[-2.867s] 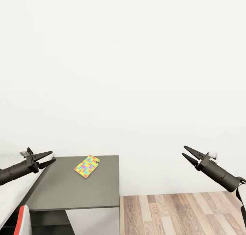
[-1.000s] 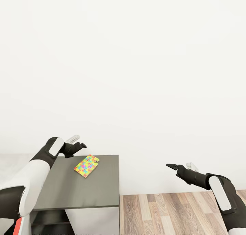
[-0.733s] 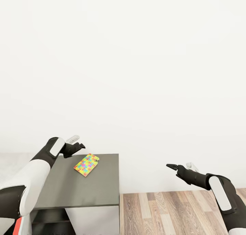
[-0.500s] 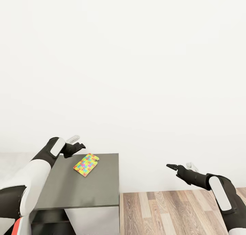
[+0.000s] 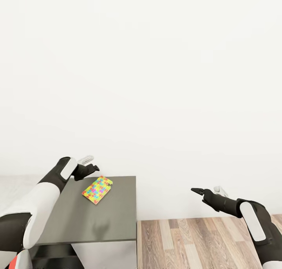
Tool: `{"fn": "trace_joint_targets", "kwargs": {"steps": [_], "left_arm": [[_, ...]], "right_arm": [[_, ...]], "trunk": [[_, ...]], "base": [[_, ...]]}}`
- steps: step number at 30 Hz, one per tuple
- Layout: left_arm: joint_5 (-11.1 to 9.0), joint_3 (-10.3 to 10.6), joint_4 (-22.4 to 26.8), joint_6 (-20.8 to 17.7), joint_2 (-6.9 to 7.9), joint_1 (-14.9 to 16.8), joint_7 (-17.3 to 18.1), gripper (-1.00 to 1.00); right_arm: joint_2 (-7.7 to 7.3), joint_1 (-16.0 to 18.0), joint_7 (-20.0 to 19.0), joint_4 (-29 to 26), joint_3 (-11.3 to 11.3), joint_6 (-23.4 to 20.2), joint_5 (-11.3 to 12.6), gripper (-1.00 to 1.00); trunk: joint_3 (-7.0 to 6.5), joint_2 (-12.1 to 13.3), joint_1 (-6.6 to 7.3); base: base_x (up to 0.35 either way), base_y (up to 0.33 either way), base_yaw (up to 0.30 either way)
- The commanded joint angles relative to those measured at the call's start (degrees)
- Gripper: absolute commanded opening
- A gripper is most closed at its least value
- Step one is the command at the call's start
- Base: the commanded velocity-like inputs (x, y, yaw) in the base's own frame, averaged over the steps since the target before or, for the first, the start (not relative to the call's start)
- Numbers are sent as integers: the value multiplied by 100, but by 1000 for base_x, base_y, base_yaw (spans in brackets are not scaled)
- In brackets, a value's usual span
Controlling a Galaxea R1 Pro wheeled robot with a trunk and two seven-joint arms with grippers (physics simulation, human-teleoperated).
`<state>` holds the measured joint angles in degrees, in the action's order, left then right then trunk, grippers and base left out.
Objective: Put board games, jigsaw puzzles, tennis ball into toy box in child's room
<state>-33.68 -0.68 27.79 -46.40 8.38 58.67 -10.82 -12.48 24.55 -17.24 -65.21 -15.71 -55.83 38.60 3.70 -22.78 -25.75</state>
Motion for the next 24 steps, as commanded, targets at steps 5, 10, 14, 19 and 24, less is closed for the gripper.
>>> {"fn": "trace_joint_targets", "kwargs": {"steps": [5, 10, 14, 19, 24], "left_arm": [[-60, 32, 7, -15, -7, 4, -62, 100], [-60, 32, 7, -11, -11, 4, -72, 100], [-60, 32, 7, -10, -12, 4, -76, 100], [-60, 35, 7, -10, -12, 3, -78, 100], [-60, 39, 7, -10, -51, 2, -84, 100]], "right_arm": [[9, 6, -56, -1, -11, -24, -54, 100], [2, 6, -59, -1, -11, -23, -54, 100], [1, 6, -55, -1, -11, -23, -54, 100], [0, 6, -57, -1, -11, -21, -54, 100], [0, 6, -58, -1, -11, -18, -54, 100]], "trunk": [[61, -14, -4], [101, -14, -4], [125, -14, -4], [153, -14, -4], [174, -14, -4]], "base": [[72, 36, 4], [196, 143, 131], [74, 45, 217], [17, 10, 238], [3, 2, 197]]}}
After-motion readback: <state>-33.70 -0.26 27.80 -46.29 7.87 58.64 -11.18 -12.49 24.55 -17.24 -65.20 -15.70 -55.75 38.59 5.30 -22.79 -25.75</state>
